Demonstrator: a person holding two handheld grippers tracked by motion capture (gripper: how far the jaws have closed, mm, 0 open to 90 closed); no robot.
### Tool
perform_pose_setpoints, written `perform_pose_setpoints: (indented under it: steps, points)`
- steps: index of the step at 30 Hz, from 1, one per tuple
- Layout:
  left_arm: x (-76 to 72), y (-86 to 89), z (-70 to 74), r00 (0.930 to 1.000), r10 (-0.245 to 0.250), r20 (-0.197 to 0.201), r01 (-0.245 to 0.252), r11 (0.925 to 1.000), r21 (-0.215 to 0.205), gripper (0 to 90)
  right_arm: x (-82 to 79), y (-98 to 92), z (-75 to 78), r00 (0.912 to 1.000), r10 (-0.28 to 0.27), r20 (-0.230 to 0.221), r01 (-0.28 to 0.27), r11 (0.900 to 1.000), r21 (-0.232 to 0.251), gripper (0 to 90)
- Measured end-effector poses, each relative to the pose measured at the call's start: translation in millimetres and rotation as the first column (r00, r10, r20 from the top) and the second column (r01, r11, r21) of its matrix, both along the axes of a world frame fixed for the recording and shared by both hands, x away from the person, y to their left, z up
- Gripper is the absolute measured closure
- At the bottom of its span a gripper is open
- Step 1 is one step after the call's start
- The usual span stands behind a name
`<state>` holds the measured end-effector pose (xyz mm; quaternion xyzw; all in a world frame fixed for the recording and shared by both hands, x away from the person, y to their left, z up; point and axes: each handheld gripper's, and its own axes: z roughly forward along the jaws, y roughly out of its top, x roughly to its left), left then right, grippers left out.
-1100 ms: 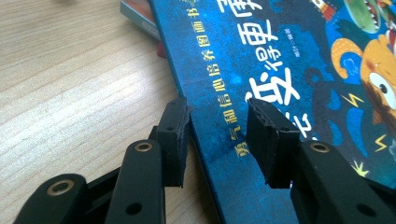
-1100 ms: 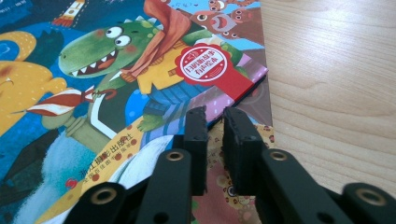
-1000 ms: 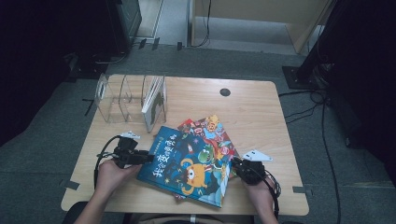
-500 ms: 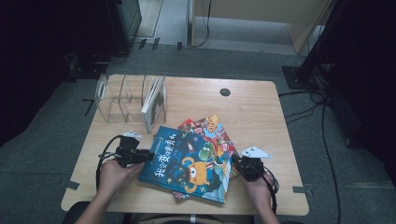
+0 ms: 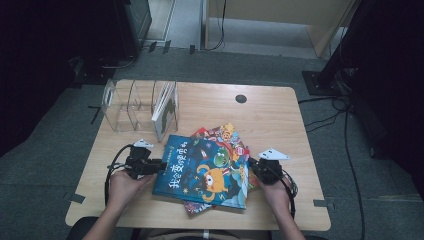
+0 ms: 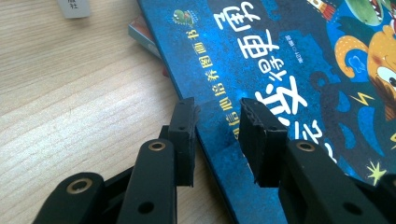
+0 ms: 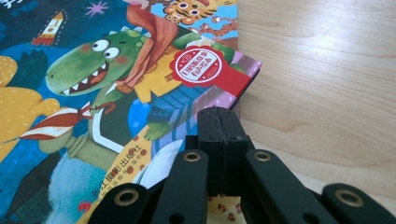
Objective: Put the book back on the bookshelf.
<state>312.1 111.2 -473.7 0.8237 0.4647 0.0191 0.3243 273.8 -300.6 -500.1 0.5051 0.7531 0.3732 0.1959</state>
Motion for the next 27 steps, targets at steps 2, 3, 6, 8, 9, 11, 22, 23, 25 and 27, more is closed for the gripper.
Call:
perform_pose_setpoints:
  steps: [2, 3, 6, 8, 9, 11, 22, 23, 25, 27]
  points:
    - [0.5, 0.0, -0.2, 1.0000, 0.002, -0.002, -0.002, 1.0000, -0.003, 67.2, 3.5, -0.9, 0.0, 1.0000, 0.005, 0.003, -0.005, 1.000, -0.004, 89.8]
    - [1.1, -0.5, -0.2, 1.0000, 0.003, -0.001, -0.003, 1.0000, -0.003, 67.3, 5.3, -1.0, 0.0, 1.0000, 0.004, 0.003, -0.004, 1.000, -0.005, 89.9]
    - [3.6, -2.3, -0.2, 1.0000, 0.005, 0.006, -0.005, 1.0000, 0.002, 67.4, 12.9, -2.4, -0.4, 0.9999, 0.013, 0.010, -0.013, 1.000, -0.008, 89.8]
    - [5.3, -2.4, -0.1, 1.0000, 0.003, 0.006, -0.004, 1.0000, 0.003, 67.2, 18.5, -3.3, 0.0, 0.9998, 0.019, 0.007, -0.019, 1.000, -0.014, 89.7]
    - [5.9, -2.2, -0.4, 1.0000, 0.006, 0.005, -0.006, 1.0000, -0.002, 67.2, 21.1, -3.6, -0.3, 0.9997, 0.022, 0.014, -0.021, 1.000, -0.016, 88.5]
    - [6.8, -0.9, -0.7, 1.0000, 0.000, 0.002, 0.000, 0.9999, -0.012, 66.5, 25.2, -5.3, -1.1, 0.9992, 0.033, 0.024, -0.032, 0.999, -0.018, 86.4]
    - [8.8, 11.4, -7.0, 0.9987, 0.004, -0.051, -0.007, 0.9987, -0.051, 52.6, 23.0, -6.8, -0.3, 0.9988, 0.048, 0.009, -0.048, 0.999, -0.022, 85.6]
    - [8.8, 12.0, -7.5, 0.9986, 0.002, -0.053, -0.005, 0.9984, -0.056, 51.9, 21.3, -7.1, -0.1, 0.9985, 0.055, 0.007, -0.054, 0.998, -0.023, 85.6]
    - [8.8, 12.4, -7.9, 0.9987, -0.001, -0.051, -0.002, 0.9982, -0.060, 51.3, 17.9, -7.2, 0.6, 0.9980, 0.063, 0.000, -0.062, 0.998, -0.023, 86.8]
    - [9.1, 12.0, -8.5, 0.9986, -0.007, -0.053, 0.004, 0.9977, -0.067, 50.3, 15.5, -5.7, 0.9, 0.9976, 0.069, -0.002, -0.069, 0.997, -0.028, 89.6]
